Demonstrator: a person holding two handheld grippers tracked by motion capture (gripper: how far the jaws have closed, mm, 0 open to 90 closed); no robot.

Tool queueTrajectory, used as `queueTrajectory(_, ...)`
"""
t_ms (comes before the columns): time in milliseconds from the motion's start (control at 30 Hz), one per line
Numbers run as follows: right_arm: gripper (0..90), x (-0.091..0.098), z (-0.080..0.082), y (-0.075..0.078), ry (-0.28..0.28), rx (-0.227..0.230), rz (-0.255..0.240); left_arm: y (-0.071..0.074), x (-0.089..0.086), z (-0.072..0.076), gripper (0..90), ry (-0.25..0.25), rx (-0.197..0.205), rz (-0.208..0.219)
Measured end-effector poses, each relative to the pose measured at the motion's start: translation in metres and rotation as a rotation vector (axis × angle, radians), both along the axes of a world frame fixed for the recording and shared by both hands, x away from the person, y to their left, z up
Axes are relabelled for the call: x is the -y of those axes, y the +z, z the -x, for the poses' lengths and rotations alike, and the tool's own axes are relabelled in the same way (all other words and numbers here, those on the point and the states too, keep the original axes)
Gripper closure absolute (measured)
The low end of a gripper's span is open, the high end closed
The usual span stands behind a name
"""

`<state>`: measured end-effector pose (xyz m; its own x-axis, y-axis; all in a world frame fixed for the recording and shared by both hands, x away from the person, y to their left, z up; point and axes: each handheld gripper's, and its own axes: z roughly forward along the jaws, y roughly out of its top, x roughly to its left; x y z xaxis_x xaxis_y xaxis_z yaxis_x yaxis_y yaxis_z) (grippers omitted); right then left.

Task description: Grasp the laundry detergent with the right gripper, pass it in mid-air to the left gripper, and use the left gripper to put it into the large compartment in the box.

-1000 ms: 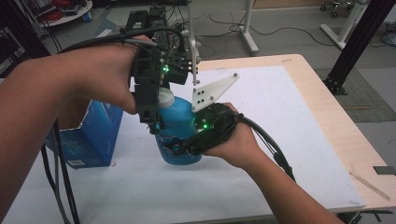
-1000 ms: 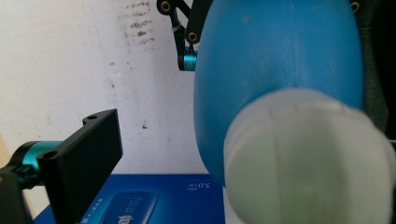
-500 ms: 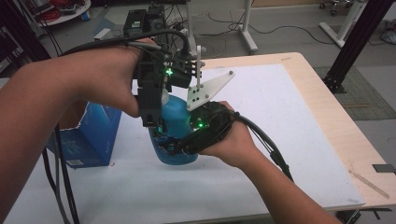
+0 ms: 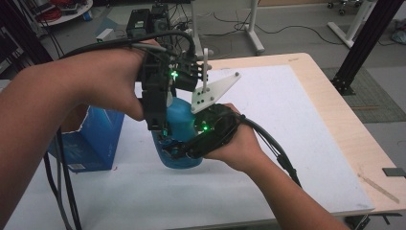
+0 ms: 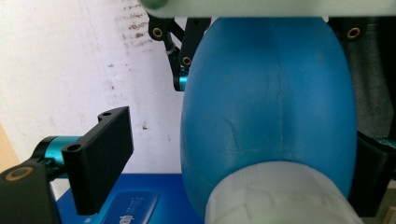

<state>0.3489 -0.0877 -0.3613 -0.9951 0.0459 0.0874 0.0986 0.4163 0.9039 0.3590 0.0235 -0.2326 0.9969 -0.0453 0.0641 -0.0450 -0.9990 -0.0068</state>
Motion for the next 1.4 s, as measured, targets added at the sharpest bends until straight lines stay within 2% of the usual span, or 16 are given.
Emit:
queueTrajectory(133, 45.8, 0.0002, 0.0, 0.0002, -0.003, 0.002, 0.0, 0.0, 0.0002, -0.0001, 13.8, 0.002, -0.011, -0.004)
queueTrajectory(600, 45.8, 0.001, -0.0012, 0.0004, -0.003, 0.002, -0.016, 0.0004, 0.0009, 0.0035, 21.0, 0.012, -0.009, 0.002)
queueTrajectory(900, 45.8, 0.0018, -0.0017, 0.0005, -0.001, -0.008, -0.019, -0.0013, 0.0028, 0.0046, 22.1, 0.014, -0.017, 0.004)
queueTrajectory(1167, 45.9, 0.0016, -0.0016, 0.0005, -0.011, -0.013, -0.019, -0.0004, 0.0032, 0.0045, 25.0, 0.012, -0.023, 0.007)
queueTrajectory(1233, 45.9, 0.001, -0.0017, 0.0001, -0.007, -0.014, -0.02, -0.0002, 0.0038, 0.0045, 28.8, 0.012, -0.032, 0.005)
queueTrajectory(1400, 45.9, 0.0007, -0.0023, -0.0005, 0.0, -0.014, -0.023, -0.0008, 0.0045, 0.0044, 29.2, 0.013, -0.034, 0.002)
